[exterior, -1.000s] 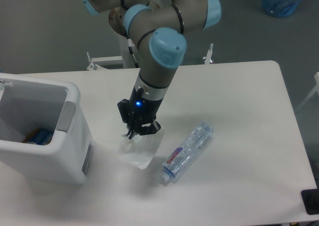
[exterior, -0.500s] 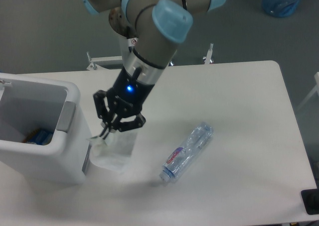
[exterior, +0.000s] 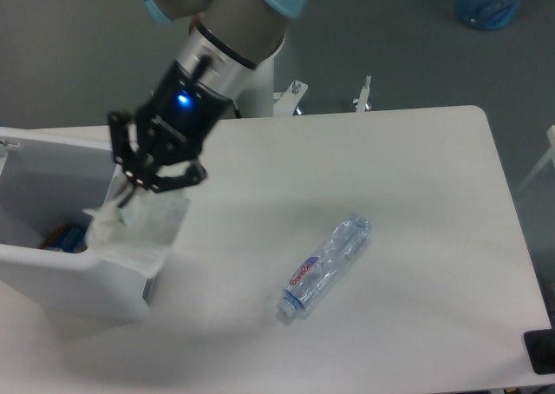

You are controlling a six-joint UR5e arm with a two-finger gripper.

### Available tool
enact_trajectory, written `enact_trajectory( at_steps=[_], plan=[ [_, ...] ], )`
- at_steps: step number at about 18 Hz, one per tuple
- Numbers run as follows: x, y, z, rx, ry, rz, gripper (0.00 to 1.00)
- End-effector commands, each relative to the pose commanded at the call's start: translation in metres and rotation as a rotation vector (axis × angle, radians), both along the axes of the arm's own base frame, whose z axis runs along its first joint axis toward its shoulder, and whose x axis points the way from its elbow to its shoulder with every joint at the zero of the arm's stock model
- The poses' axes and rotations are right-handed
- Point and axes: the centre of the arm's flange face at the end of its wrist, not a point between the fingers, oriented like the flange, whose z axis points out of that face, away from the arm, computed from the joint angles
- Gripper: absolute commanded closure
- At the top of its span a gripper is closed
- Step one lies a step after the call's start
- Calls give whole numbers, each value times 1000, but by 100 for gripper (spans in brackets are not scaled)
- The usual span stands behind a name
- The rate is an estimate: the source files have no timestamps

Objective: Place the trash in the trash can
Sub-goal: 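Carry the tissue over the white bin and open the gripper, then move the open gripper back to the clear water bottle and lower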

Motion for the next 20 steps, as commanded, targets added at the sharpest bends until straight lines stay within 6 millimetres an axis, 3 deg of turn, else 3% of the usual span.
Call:
enact_trajectory(
  at_steps=[2,4,6,7,9,14,17,20],
  plan=[
    [18,5,-3,-3,-4,-33,100],
    [37,10,-8,-16,-3,-58,89],
    [40,9,-13,-7,6,-74,51],
    [43,9,-15,-6,9,-83,41],
    [45,6,-17,-10,7,-83,2],
    [36,2,-14,-11,0,-60,0],
    [10,-5,-11,-8,0,-10,0],
    [-57,-27,-15,-17,2,110,0]
  ],
)
